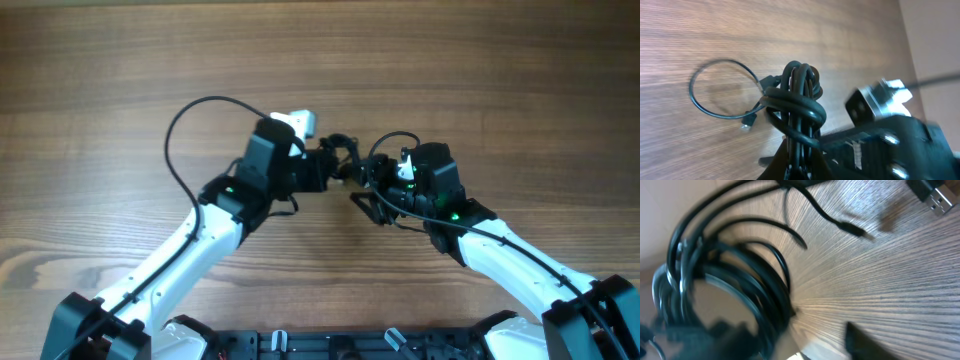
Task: Untangle cables
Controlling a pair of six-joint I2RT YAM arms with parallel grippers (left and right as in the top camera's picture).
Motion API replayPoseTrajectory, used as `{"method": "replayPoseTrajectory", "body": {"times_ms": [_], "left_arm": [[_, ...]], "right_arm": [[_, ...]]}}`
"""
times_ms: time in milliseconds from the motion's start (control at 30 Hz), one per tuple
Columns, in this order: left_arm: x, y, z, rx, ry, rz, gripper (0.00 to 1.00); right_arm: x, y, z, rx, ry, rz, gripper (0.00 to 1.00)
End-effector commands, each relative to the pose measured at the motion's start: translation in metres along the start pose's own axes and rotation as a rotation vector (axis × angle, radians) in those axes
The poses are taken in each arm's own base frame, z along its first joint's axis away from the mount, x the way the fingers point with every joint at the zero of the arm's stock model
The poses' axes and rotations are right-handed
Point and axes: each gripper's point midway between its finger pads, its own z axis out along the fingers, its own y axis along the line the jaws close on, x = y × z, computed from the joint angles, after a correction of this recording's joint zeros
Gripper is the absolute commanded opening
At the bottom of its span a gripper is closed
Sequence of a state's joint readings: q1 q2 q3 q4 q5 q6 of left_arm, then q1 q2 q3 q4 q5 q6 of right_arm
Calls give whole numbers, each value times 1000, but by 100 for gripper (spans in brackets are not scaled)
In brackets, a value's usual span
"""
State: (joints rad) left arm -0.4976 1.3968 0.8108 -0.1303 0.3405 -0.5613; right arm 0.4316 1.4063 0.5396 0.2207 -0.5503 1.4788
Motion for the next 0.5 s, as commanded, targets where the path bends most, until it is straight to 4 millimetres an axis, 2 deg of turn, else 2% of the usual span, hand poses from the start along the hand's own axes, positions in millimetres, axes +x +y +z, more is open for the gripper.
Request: {"method": "replayPoseTrajectory", "body": {"times_ms": [0,133,233,367,467], "left_arm": [[-20,38,-10,-82,-47,-225,4],[-36,66,-26,-67,-72,-527,4],[-46,78,-35,-39,-90,-745,4],[-44,71,-37,15,-51,-1026,4],[-38,57,-37,71,30,-1187,4]], "right_arm": [[-1,4,1,-3,-16,-239,99],[-14,7,0,6,-91,-487,100],[2,18,1,-56,-20,-699,100],[24,29,6,-116,13,-941,100],[24,33,14,-82,-79,-1048,100]]}}
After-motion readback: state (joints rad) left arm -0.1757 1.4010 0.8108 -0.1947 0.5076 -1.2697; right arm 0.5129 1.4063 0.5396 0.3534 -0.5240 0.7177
